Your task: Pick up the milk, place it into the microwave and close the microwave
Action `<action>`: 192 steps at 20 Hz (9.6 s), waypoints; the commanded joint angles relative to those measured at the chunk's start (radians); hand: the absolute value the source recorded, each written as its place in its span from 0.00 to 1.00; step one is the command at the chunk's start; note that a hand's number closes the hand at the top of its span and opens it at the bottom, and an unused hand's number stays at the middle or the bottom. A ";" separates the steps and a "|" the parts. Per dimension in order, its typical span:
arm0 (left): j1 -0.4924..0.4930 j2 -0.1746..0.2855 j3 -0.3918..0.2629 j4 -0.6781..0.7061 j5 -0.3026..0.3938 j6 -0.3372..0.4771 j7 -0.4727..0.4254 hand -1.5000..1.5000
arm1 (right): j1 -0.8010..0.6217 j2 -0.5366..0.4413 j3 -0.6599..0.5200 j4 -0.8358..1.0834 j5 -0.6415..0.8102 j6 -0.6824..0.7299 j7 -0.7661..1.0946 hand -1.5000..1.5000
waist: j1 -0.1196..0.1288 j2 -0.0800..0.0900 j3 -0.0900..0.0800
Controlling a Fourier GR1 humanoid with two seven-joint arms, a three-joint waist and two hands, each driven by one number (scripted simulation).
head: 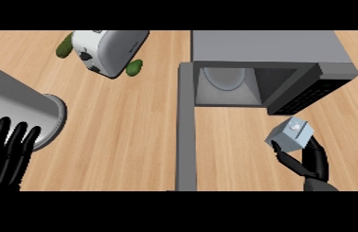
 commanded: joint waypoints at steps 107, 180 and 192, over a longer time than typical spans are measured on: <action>0.043 -0.016 0.075 0.069 -0.043 -0.125 -0.048 0.00 | -0.746 -0.059 0.100 0.284 0.178 -0.487 0.355 0.00 | 0.020 0.010 0.001; -0.629 -0.017 -0.795 0.882 -0.283 0.101 0.005 1.00 | 0.789 0.060 0.284 -1.050 -0.195 0.328 0.165 0.00 | -0.050 0.000 -0.001; -0.876 -0.016 -1.001 1.135 0.048 0.492 -0.064 1.00 | 0.838 0.011 0.372 -1.305 -0.274 0.385 0.258 0.00 | -0.140 0.014 -0.004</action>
